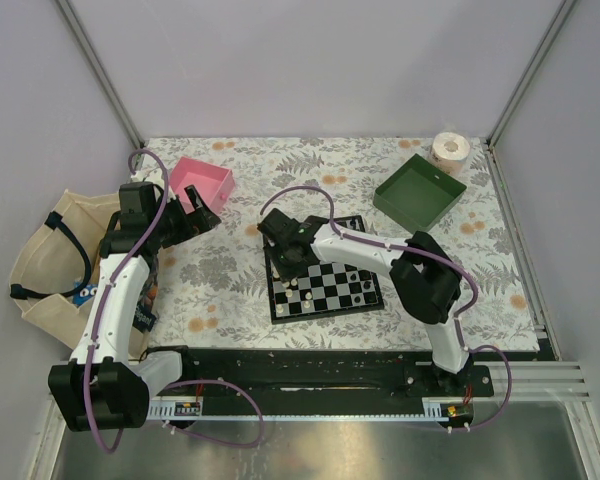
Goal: Set up the chess pieces on the board
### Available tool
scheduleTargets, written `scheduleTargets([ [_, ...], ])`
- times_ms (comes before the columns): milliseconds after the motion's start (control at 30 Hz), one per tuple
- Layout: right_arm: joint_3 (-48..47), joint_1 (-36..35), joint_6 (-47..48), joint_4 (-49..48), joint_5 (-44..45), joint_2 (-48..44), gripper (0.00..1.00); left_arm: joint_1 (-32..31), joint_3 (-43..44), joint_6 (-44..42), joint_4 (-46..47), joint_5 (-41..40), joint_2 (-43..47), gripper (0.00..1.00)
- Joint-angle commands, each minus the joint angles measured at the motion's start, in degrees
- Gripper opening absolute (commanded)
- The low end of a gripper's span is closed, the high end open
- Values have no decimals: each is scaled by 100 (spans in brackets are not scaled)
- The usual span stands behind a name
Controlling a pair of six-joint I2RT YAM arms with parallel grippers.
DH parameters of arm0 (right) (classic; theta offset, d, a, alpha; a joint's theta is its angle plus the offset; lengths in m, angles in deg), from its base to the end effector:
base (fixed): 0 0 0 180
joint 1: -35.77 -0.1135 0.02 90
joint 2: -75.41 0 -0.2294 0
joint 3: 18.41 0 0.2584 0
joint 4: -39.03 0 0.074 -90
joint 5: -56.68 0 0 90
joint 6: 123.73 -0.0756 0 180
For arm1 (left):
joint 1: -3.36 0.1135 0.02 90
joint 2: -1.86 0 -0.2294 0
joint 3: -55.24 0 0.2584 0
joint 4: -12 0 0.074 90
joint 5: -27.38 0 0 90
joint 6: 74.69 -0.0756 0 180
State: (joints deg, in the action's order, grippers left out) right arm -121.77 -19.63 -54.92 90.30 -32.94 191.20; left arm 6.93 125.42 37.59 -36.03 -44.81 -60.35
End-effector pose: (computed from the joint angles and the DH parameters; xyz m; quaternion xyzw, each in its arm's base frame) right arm 0.2494 0.3606 0.1303 -0.2857 0.9309 0.1384 0.1806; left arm 0.2816 -0.0056 0.2583 -0.1366 0.8875 -0.2063 0.3887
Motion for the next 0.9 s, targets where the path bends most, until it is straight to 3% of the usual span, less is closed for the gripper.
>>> scheduleTargets([
  [0, -315, -50, 62, 74, -21, 49, 24, 21, 55, -66, 174, 118, 69, 99],
  [67, -314, -59, 71, 91, -21, 6, 17, 12, 55, -66, 174, 109, 69, 99],
  [167, -314, -76, 71, 100, -21, -65, 14, 20, 55, -66, 174, 118, 78, 99],
  [867, -429, -235, -34, -5, 50, 23, 15, 12, 55, -57, 174, 136, 61, 99],
])
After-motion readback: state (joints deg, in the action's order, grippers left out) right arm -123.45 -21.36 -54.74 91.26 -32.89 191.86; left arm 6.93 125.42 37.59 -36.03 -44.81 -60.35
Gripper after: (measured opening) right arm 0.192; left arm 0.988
